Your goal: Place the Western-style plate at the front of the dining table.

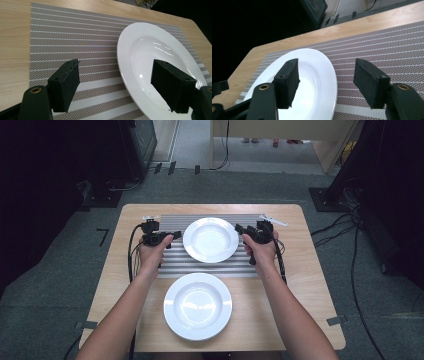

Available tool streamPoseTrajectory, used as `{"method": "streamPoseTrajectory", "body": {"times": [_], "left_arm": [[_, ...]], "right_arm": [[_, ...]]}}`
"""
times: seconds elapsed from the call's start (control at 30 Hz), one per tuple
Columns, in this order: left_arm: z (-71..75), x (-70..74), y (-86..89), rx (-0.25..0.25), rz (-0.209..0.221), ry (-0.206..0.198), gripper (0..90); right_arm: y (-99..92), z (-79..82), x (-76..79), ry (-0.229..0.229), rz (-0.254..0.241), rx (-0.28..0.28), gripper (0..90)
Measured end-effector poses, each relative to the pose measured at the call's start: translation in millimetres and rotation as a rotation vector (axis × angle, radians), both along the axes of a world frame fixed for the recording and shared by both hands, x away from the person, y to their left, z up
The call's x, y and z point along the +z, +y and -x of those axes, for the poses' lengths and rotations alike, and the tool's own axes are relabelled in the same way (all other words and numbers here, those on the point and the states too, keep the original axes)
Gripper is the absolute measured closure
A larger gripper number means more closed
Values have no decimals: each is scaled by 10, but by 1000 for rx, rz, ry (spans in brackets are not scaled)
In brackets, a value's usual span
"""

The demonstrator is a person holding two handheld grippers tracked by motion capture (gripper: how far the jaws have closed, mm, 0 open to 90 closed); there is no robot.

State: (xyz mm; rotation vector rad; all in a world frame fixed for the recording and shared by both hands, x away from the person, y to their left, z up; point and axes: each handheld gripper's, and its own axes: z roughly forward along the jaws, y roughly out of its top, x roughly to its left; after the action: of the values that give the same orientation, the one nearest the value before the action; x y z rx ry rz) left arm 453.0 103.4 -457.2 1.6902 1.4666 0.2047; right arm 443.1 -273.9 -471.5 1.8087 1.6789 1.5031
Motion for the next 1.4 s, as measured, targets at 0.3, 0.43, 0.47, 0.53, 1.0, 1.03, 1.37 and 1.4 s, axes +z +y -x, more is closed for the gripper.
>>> {"method": "streamPoseTrajectory", "body": {"times": [0.3, 0.43, 0.47, 0.53, 1.0, 1.03, 1.37, 1.4], "left_arm": [[344, 158, 214, -28, -10, -71, 203], [516, 198, 351, -21, -18, -98, 191], [516, 198, 351, -21, -18, -98, 190], [590, 203, 413, -21, -19, -106, 190], [1037, 173, 652, -40, -88, -144, 119], [1093, 159, 669, -36, -107, -142, 114], [1421, 49, 783, -32, -136, -143, 108], [1442, 37, 785, -34, -140, -143, 107]], "right_arm": [[-167, 268, 105, -18, 57, 34, 292], [-274, 382, 87, -24, 73, 20, 293], [-274, 382, 87, -24, 73, 20, 293], [-321, 454, 93, -37, 117, 27, 294], [-610, 944, 125, -66, 171, 57, 277], [-651, 1025, 115, -72, 185, 65, 269], [-890, 1464, 13, -71, 222, 64, 262], [-922, 1518, -1, -72, 222, 59, 262]]}}
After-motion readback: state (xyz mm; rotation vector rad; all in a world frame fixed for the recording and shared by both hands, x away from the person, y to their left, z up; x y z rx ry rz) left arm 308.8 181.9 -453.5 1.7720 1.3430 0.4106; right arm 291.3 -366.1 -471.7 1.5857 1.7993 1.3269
